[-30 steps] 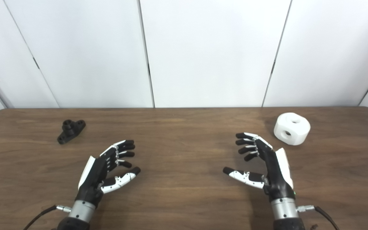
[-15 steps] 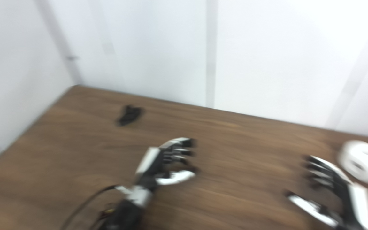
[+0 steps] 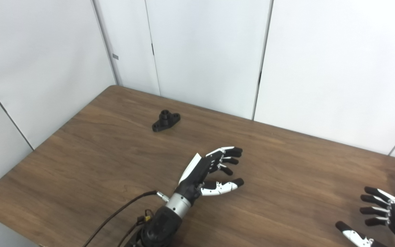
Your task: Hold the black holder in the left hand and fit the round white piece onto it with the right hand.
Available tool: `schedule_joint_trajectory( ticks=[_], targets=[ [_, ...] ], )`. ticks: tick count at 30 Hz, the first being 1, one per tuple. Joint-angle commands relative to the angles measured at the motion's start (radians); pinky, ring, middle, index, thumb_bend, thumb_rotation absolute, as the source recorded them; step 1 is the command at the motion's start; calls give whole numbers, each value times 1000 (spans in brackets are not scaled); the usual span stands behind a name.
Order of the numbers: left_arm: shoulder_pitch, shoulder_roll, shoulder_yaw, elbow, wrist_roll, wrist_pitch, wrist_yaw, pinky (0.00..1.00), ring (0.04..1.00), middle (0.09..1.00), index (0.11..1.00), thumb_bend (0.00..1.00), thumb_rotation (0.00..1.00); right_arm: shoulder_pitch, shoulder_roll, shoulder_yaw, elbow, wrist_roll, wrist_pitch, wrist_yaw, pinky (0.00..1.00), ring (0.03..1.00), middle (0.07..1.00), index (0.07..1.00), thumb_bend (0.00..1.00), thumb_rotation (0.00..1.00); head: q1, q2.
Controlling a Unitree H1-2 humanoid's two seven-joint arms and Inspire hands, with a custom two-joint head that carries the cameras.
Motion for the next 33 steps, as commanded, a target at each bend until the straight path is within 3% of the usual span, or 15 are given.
schedule_joint_trajectory(
  ticks=[1, 9, 13, 21, 25, 29, 33],
  targets=[
    [-11, 0, -3, 1, 5, -25, 9, 603, 759, 807, 792, 655, 90, -18, -6, -4, -29, 5, -21, -4, 464, 593, 684, 725, 566, 0, 1, 2],
    [-31, 1, 14, -38, -15, -5, 9, 572, 747, 790, 752, 737, 66, -17, -12, -7, -26, 14, -28, 3, 447, 584, 679, 719, 564, 0, 1, 0],
    [-76, 80, 16, -71, 8, 0, -41, 541, 689, 741, 704, 761, 11, -15, -15, -8, -26, 15, -23, 5, 440, 576, 676, 717, 558, 0, -1, 1],
    [-142, 213, 24, -142, 101, 93, -85, 590, 728, 757, 648, 800, 9, -14, -20, -11, -25, 17, -22, 10, 434, 572, 673, 714, 555, 19, 5, 4],
    [-163, 255, 51, -165, 160, 142, -71, 560, 723, 760, 652, 818, 35, -13, -21, -11, -23, 18, -25, 13, 431, 570, 674, 714, 554, 11, 6, 5],
    [-185, 294, 81, -185, 233, 197, -53, 642, 803, 830, 668, 832, 119, -13, -21, -10, -22, 16, -25, 14, 436, 573, 676, 715, 557, 0, 6, 5],
    [-207, 315, 123, -193, 233, 236, -47, 673, 836, 848, 683, 827, 93, -14, -22, -10, -21, 17, -28, 14, 435, 573, 679, 717, 551, 0, 7, 5]
  ],
)
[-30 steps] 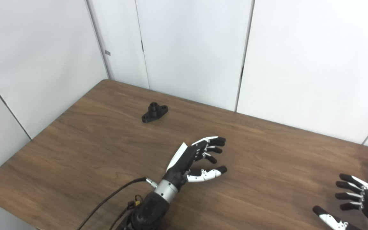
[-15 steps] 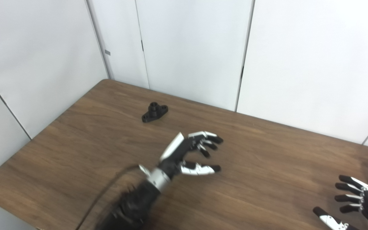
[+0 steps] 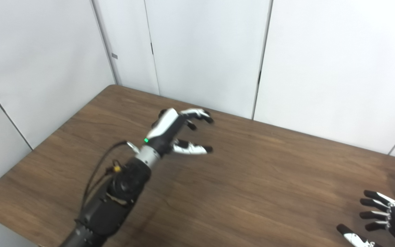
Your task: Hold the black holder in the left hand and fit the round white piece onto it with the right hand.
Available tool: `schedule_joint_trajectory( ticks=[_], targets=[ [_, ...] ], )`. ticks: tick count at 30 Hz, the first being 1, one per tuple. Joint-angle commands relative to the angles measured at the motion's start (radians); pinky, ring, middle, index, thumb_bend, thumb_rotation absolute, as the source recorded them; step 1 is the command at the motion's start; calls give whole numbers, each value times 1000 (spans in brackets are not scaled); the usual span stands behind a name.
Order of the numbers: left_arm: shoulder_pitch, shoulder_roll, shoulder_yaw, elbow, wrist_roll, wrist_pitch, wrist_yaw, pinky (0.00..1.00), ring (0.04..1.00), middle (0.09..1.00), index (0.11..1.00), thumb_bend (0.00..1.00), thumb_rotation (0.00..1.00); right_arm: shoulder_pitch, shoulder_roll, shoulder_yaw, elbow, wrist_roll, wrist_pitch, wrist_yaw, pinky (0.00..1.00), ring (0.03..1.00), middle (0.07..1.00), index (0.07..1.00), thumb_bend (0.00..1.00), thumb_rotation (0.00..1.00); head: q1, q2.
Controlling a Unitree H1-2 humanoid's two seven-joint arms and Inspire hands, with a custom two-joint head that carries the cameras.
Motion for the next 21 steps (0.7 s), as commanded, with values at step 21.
schedule_joint_trajectory(
  ticks=[21],
  targets=[
    [-108, 107, 126, 64, 91, 76, 144, 728, 958, 936, 772, 848, 113, -21, -16, -10, -34, 17, -23, 1, 424, 559, 670, 711, 553, 1, -1, 8]
  ],
)
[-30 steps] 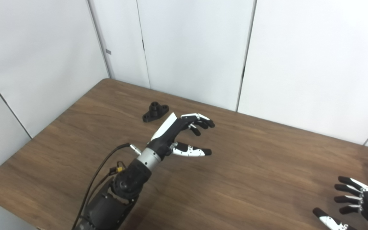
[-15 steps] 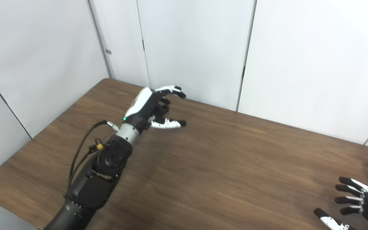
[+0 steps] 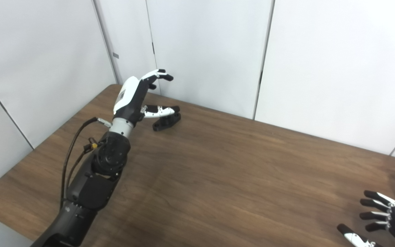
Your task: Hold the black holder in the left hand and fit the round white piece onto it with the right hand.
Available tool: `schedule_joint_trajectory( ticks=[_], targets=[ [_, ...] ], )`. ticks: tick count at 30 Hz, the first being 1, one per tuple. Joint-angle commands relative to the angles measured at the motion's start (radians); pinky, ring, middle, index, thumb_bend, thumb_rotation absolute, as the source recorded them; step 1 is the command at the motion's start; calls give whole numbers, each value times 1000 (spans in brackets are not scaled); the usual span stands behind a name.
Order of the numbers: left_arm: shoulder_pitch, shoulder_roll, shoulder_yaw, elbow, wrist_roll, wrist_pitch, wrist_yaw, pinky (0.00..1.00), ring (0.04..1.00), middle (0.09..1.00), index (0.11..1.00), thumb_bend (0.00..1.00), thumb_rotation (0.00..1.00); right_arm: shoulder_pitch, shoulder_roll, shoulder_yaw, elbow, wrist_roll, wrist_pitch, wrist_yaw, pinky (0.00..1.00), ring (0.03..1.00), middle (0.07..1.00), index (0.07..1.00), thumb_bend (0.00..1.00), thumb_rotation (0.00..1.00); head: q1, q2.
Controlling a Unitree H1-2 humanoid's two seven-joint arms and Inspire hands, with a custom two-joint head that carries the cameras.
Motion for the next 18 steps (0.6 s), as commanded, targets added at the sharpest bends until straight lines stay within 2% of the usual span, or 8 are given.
schedule_joint_trajectory(
  ticks=[1, 3, 6, 10, 18],
  targets=[
    [-45, 36, 7, 1, 23, 18, 19, 739, 974, 949, 780, 860, 108, -21, -15, -8, -35, 10, -23, -2, 422, 558, 670, 711, 553, 4, 0, 1],
    [-47, 43, -1, 10, 42, 39, 25, 765, 995, 969, 792, 892, 116, -19, -15, -9, -35, 10, -26, -3, 421, 556, 668, 710, 553, 9, 0, 1],
    [-58, 53, -16, 28, 98, 99, 33, 837, 1000, 995, 800, 957, 197, -17, -16, -10, -38, 8, -21, -3, 421, 552, 665, 709, 554, 31, -1, 2],
    [-77, 61, -26, 63, 127, 142, 41, 919, 1000, 1000, 782, 999, 240, -18, -14, -12, -42, 11, -14, -2, 419, 548, 662, 707, 557, 21, -2, 4],
    [-103, 94, -75, 125, 181, 226, 14, 875, 1000, 1000, 770, 1000, 339, -18, -14, -11, -44, 12, -14, -1, 415, 547, 662, 706, 556, 11, -6, 8]
  ],
)
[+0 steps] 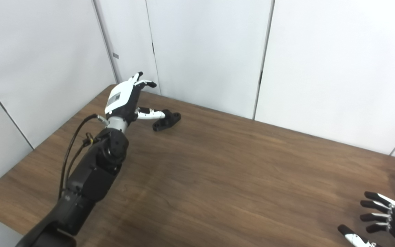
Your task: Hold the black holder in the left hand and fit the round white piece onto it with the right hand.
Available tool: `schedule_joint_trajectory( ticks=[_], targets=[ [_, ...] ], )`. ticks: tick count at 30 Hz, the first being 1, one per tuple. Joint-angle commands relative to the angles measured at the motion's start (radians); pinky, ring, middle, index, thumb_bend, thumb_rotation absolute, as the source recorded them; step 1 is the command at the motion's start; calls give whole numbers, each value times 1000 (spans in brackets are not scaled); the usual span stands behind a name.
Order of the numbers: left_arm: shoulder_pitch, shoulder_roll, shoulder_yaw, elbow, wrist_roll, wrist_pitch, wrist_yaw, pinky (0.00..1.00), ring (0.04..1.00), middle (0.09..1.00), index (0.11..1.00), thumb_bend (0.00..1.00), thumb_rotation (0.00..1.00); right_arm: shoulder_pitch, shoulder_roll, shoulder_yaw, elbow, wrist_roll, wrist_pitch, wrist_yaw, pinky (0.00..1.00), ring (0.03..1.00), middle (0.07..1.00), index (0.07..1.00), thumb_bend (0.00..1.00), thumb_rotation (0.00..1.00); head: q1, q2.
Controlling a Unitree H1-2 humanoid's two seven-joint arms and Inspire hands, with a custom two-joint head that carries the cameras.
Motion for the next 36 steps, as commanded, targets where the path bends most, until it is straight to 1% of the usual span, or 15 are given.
schedule_joint_trajectory(
  ticks=[1, 4, 6, 7, 9, 12, 13, 14, 18, 21, 24, 26, 28, 33, 36],
  targets=[
    [-52, 41, -7, 0, 26, 20, 10, 856, 1000, 1000, 768, 1000, 339, -21, -14, -9, -42, 9, -17, -2, 416, 548, 663, 706, 555, 18, -1, 4],
    [-57, 49, -25, 23, 29, 30, 12, 826, 1000, 1000, 756, 1000, 351, -19, -13, -8, -46, 7, -13, -1, 414, 548, 664, 706, 552, 35, -4, 5],
    [-63, 51, -35, 43, 26, 36, 11, 831, 1000, 1000, 744, 1000, 345, -18, -13, -7, -49, 8, -10, 0, 416, 549, 664, 706, 552, 45, -5, 6],
    [-66, 52, -40, 54, 26, 39, 10, 856, 1000, 1000, 741, 1000, 345, -17, -12, -7, -50, 8, -9, 0, 417, 549, 664, 705, 552, 47, -6, 5],
    [-72, 54, -52, 76, 30, 44, 10, 859, 1000, 1000, 732, 1000, 347, -16, -11, -6, -53, 6, -6, 0, 417, 548, 664, 704, 553, 48, -8, 7],
    [-80, 54, -68, 107, 31, 47, 19, 842, 1000, 1000, 719, 1000, 368, -15, -10, -6, -59, 6, 1, 0, 417, 548, 663, 703, 558, 84, -11, 9],
    [-82, 53, -73, 113, 33, 52, 20, 858, 1000, 1000, 721, 1000, 374, -14, -8, -6, -62, 6, 5, 0, 417, 548, 663, 704, 559, 86, -12, 10],
    [-83, 53, -77, 117, 34, 56, 20, 851, 1000, 1000, 720, 1000, 377, -14, -8, -6, -65, 6, 9, 0, 416, 548, 662, 703, 560, 87, -13, 9],
    [-91, 50, -88, 153, 24, 49, 40, 847, 1000, 1000, 711, 1000, 377, -13, -9, -5, -61, 10, -4, -1, 416, 546, 660, 699, 559, 62, -20, 10],
    [-100, 48, -93, 182, 18, 48, 50, 878, 1000, 1000, 714, 1000, 370, -13, -8, -3, -66, -1, 2, -3, 409, 540, 655, 693, 561, 29, -22, 14],
    [-105, 47, -96, 201, 12, 44, 53, 904, 1000, 1000, 718, 1000, 351, -10, -8, -4, -78, -4, 12, -1, 407, 539, 657, 695, 561, 24, -20, 20],
    [-107, 50, -105, 218, 17, 42, 57, 897, 1000, 1000, 721, 1000, 351, -8, -9, -5, -84, -2, 14, 0, 405, 538, 657, 695, 562, 17, -21, 19],
    [-108, 49, -111, 235, 17, 41, 66, 923, 1000, 1000, 728, 1000, 344, -6, -9, -7, -88, 1, 17, 2, 412, 540, 658, 696, 566, 9, -22, 20],
    [-118, 47, -123, 271, 12, 39, 85, 930, 1000, 1000, 730, 1000, 330, -2, -10, -6, -102, 2, 30, 6, 415, 543, 660, 696, 567, 0, -24, 26],
    [-119, 47, -128, 286, 9, 36, 90, 907, 1000, 1000, 728, 1000, 330, 1, -9, -5, -111, -1, 39, 7, 416, 544, 663, 699, 565, 0, -26, 27]
  ],
)
